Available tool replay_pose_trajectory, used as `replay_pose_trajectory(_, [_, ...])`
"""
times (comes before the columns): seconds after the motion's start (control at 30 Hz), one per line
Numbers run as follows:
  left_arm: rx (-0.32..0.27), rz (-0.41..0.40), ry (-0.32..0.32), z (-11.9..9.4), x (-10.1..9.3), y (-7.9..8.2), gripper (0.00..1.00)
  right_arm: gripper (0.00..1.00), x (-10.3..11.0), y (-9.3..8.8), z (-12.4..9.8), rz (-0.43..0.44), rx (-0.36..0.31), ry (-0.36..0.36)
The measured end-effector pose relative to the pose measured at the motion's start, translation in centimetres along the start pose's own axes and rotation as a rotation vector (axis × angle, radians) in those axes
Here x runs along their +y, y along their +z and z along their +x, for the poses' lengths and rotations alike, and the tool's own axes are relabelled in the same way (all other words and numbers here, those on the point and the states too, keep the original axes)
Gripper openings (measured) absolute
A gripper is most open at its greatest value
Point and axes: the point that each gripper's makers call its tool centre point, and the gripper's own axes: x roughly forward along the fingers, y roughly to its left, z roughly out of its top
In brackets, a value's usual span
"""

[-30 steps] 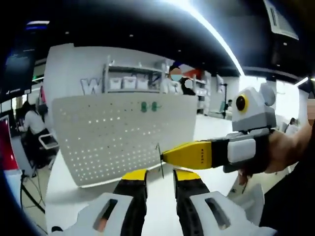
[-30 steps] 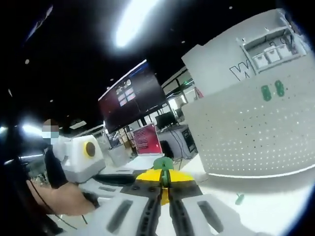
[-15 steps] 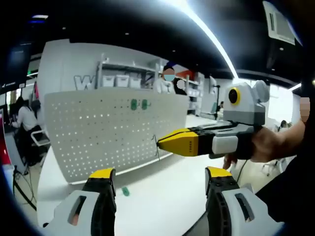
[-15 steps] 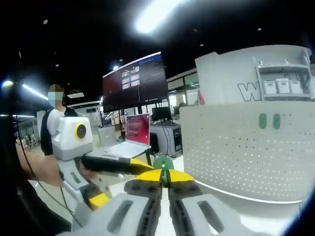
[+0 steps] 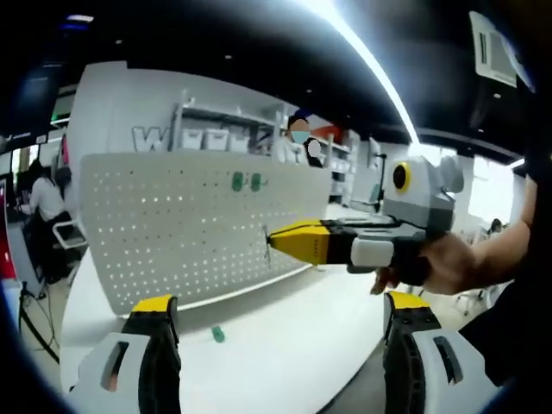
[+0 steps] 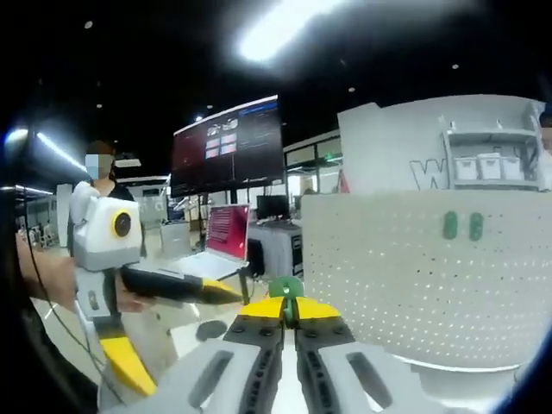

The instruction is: Insert the hook assembly into the mounting plate slot until the hook locks in place.

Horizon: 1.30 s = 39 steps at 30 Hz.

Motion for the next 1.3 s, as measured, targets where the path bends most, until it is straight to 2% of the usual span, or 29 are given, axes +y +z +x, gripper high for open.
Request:
replay_pose_trajectory(0.23, [0.018,-0.025,0.019,0.1,1.0,-0.8,1.00,0.00,-4.3,0.7,1.1,-0.009,-0.048,-0.129])
replay_pose_trajectory(0.37, [0.064,-0.048,0.038,0.2,1.7,-2.1,1.00,0.00,-8.2,1.5,2.0,-0.036,-0.078,-0.221])
replay_pose_trajectory(0.4, [0.089,-0.048,0.046,0.1,1.9,-2.7,1.00,0.00,-9.3,1.5,2.2,-0.032,-0.079,-0.235])
replay_pose_trajectory(0.47, [0.090,-0.045,0.048,0.1,2.0,-2.8,1.00,0.00,-11.3,1.4,2.4,-0.013,-0.085,-0.276])
replay_pose_trajectory(0.57, [0.092,-0.057,0.049,0.0,2.0,-2.9,1.00,0.00,-13.1,1.1,2.7,-0.011,-0.072,-0.283])
replay_pose_trajectory(0.6, [0.095,-0.055,0.051,0.0,2.1,-3.0,1.00,0.00,-14.0,0.6,2.9,-0.012,-0.047,-0.293])
replay_pose_trajectory(0.7, [0.129,-0.048,0.093,0.2,3.3,-4.0,1.00,0.00,-16.5,0.3,3.0,-0.011,-0.054,-0.342])
replay_pose_trajectory(0.77, [0.139,-0.067,0.098,0.3,3.9,-4.4,0.98,0.00,-18.1,0.4,3.0,0.001,-0.063,-0.374])
replay_pose_trajectory(0.87, [0.136,-0.075,0.106,0.3,4.4,-4.4,0.98,0.00,-20.3,0.5,2.8,0.005,-0.067,-0.418])
replay_pose_trajectory(1.0, [0.144,-0.095,0.115,0.5,4.9,-4.7,0.96,0.00,-22.7,0.4,2.7,0.022,-0.062,-0.461])
replay_pose_trajectory(1.1, [0.133,-0.103,0.138,0.4,5.2,-4.3,0.94,0.00,-23.6,0.3,2.5,0.020,-0.060,-0.476])
replay_pose_trajectory(1.2, [0.134,-0.070,0.161,0.2,5.8,-4.0,0.91,0.00,-24.7,0.1,2.1,0.019,-0.056,-0.497])
replay_pose_trajectory(1.3, [0.126,-0.085,0.166,0.2,6.3,-3.8,0.90,0.00,-25.6,0.3,1.7,0.021,-0.064,-0.523])
